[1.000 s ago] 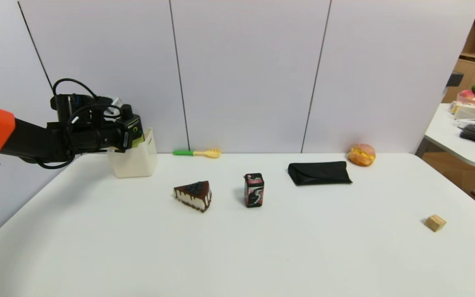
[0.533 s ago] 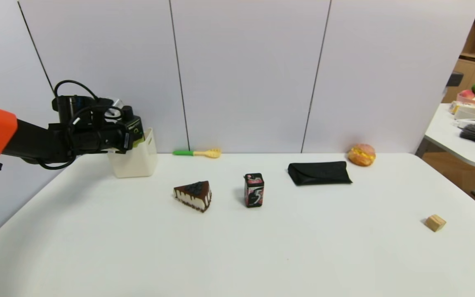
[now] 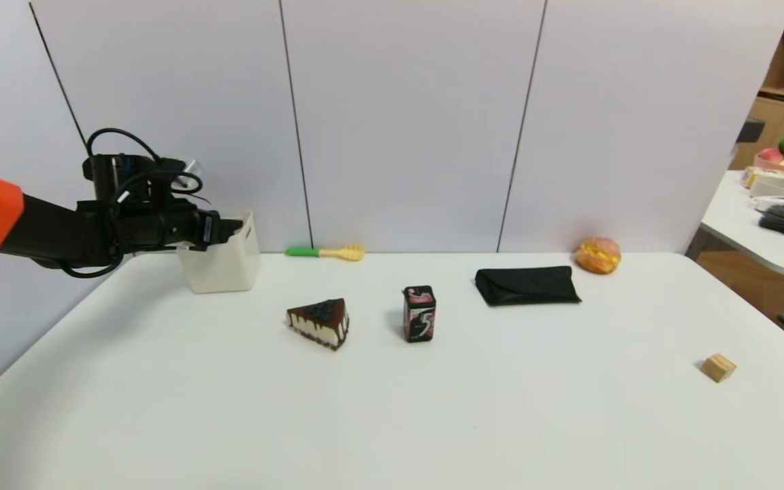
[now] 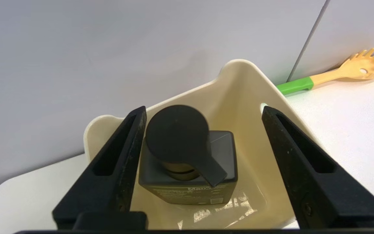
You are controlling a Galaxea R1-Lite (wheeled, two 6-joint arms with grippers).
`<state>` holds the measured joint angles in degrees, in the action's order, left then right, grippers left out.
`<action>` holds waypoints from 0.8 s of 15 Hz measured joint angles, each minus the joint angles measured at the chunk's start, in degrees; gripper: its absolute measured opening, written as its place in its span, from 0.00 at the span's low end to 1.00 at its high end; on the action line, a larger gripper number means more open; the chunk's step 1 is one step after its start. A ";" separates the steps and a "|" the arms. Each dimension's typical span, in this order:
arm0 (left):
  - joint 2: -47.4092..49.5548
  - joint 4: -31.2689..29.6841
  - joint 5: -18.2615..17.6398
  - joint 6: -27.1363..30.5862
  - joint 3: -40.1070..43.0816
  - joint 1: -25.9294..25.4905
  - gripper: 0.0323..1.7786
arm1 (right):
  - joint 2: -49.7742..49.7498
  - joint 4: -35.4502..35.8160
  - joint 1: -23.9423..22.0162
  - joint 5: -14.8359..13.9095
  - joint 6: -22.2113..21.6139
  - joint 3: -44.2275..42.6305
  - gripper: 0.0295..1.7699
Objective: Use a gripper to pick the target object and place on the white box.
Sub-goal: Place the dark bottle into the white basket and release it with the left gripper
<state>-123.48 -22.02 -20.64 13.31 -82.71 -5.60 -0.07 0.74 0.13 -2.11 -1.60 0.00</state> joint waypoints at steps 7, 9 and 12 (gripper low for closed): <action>11.11 7.14 0.00 0.16 1.40 -0.07 0.87 | 0.00 0.00 0.00 0.00 0.02 0.00 0.96; 16.66 9.42 0.02 0.41 3.34 -0.07 0.89 | 0.00 0.00 0.00 0.00 0.02 0.00 0.96; 27.31 11.19 0.02 0.57 9.86 0.04 0.91 | 0.00 0.00 0.00 0.00 0.02 0.00 0.96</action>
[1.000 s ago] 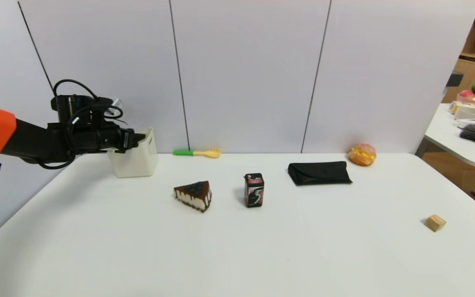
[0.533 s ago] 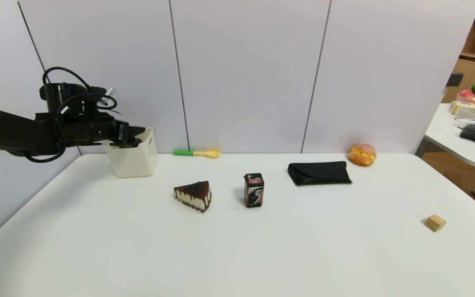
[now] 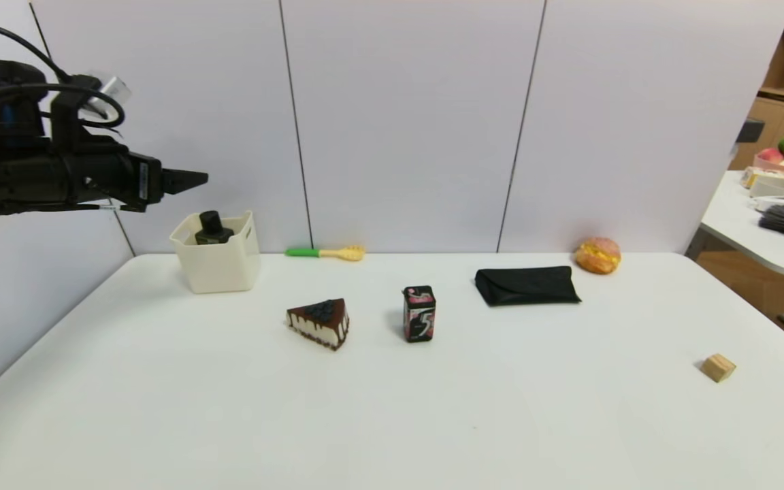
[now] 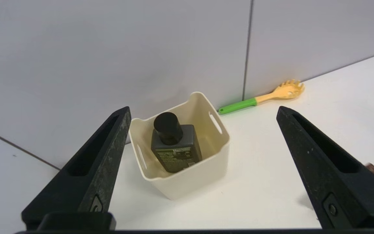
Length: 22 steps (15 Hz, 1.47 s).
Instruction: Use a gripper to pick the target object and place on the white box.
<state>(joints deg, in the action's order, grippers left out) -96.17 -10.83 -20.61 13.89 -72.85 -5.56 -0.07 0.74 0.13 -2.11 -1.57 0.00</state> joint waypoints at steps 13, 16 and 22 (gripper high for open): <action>66.40 1.46 0.09 -2.54 53.07 1.01 0.95 | 0.00 0.02 0.00 0.00 0.01 0.00 0.96; 77.18 1.43 3.36 -3.08 60.62 3.83 0.95 | 0.00 0.00 0.00 0.00 0.00 0.00 0.96; 92.40 1.96 13.76 -5.07 71.64 5.89 0.95 | 0.00 0.02 0.00 0.00 0.01 0.00 0.96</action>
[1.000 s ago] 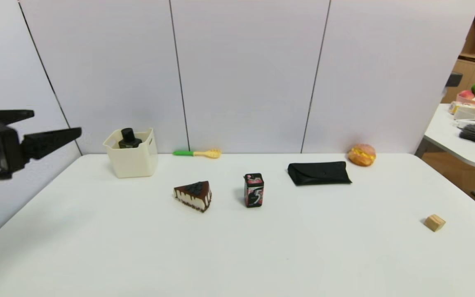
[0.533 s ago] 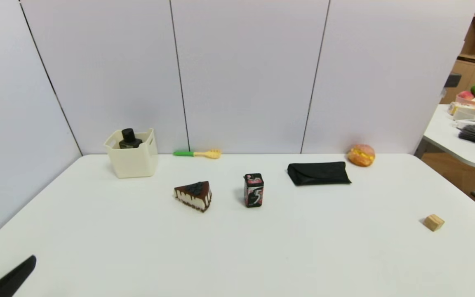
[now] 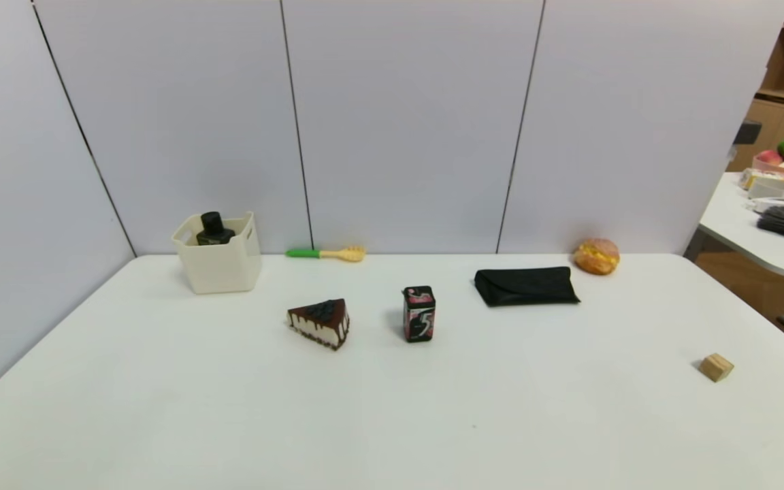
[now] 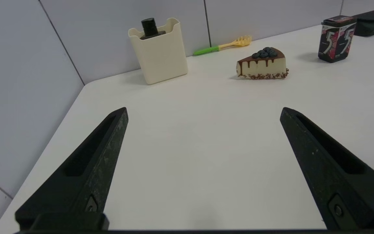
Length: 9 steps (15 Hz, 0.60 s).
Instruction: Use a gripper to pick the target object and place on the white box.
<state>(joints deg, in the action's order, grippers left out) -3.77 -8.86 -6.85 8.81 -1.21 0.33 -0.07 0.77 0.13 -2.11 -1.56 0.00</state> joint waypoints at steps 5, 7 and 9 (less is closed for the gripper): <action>3.58 8.70 5.40 -1.74 1.18 0.02 0.95 | 0.00 0.00 0.00 0.02 0.00 0.00 0.96; 3.79 8.86 5.47 -3.80 1.18 0.00 0.95 | 0.00 0.00 0.00 0.00 -0.01 0.00 0.96; 3.88 8.86 5.51 -5.21 1.21 0.02 0.95 | 0.00 0.00 0.00 0.00 -0.01 0.00 0.96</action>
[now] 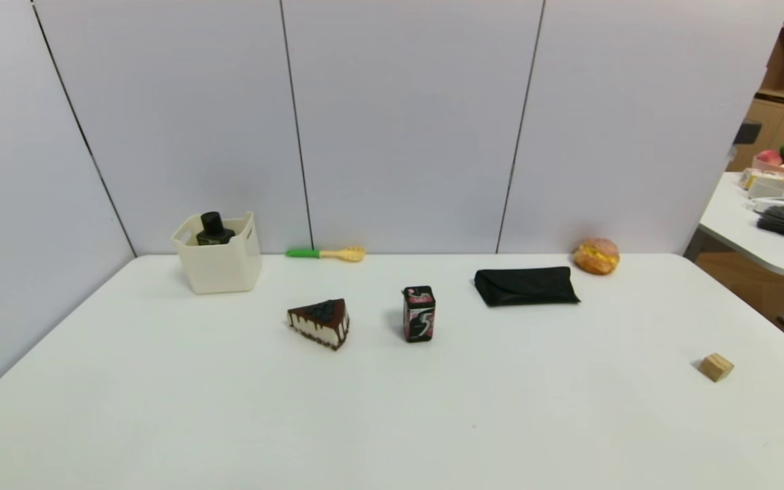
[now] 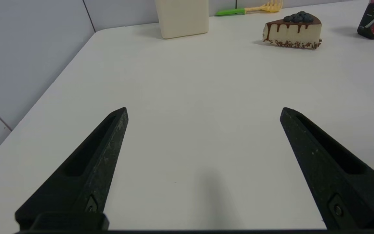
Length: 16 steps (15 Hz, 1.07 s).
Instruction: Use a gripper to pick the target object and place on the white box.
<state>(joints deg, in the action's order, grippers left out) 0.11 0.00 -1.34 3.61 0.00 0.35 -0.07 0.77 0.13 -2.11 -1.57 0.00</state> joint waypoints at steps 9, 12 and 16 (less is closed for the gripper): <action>0.02 -0.05 0.49 -2.05 0.00 -0.02 0.95 | 0.00 0.00 -0.02 0.00 -0.02 0.00 0.96; 0.02 -0.07 0.49 -2.05 0.00 0.00 0.95 | 0.00 0.02 0.00 0.07 0.06 0.00 0.96; 0.00 -0.07 0.46 -2.04 0.00 0.00 0.95 | 0.00 0.02 -0.02 -0.06 0.00 0.00 0.96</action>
<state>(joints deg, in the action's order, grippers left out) 0.11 -0.07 -0.88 1.57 0.00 0.35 -0.07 0.79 0.11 -2.17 -1.57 0.00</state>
